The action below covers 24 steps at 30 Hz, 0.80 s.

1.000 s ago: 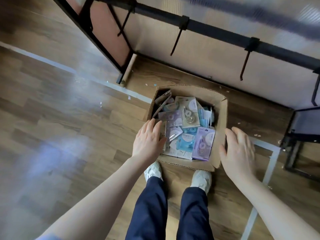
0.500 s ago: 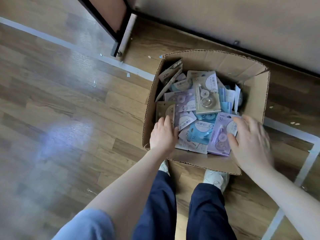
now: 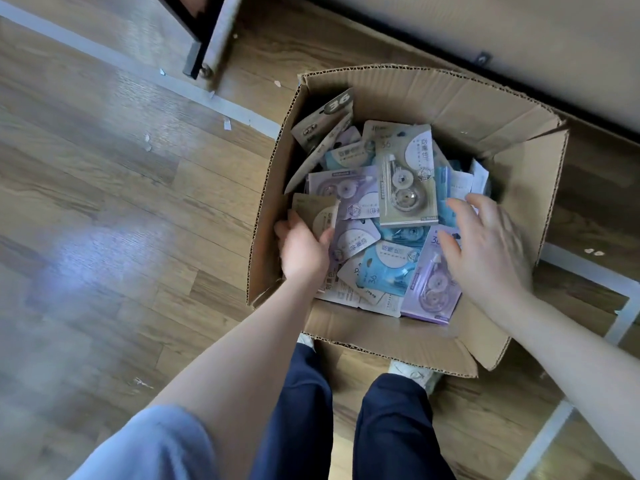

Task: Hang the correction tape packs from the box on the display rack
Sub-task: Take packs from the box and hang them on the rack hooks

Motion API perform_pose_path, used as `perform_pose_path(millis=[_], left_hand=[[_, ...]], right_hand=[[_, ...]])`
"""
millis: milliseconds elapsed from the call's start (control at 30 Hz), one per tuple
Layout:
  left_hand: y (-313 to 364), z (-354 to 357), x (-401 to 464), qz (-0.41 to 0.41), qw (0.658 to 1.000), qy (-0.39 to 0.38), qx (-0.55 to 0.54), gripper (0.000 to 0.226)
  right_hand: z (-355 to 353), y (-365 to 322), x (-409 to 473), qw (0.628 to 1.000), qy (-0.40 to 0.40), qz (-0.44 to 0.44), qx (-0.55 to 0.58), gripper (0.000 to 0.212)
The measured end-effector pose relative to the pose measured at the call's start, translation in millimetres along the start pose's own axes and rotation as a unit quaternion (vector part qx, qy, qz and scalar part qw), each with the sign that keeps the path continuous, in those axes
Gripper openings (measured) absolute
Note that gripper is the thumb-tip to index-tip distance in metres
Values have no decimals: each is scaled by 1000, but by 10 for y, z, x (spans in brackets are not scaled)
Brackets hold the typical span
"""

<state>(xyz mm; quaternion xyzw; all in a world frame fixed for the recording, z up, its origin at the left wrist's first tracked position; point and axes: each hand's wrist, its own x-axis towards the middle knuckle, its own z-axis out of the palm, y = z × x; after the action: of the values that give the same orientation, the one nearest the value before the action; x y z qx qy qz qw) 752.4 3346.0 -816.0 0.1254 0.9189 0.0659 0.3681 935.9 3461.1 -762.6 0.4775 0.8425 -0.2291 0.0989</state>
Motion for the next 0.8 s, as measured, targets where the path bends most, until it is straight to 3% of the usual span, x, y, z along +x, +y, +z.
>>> perform_pose_path(millis=[100,200,433,800], left_hand=[[-7,27,-8,-1,1000,-21,23,80],[-18,45,-72,8,999,-24,36,66],[-115,72,-157,35,996,59,65,54],[-206,55,-118,44,997,-1,-56,67]], right_hand=[[-10,20,138,1000,-24,-2,0,43],[-7,14,282,999,-41,-3,1,44],[44,-50,639,998,-56,28,8,43],[256,-157,1165,977,-69,164,120,52]])
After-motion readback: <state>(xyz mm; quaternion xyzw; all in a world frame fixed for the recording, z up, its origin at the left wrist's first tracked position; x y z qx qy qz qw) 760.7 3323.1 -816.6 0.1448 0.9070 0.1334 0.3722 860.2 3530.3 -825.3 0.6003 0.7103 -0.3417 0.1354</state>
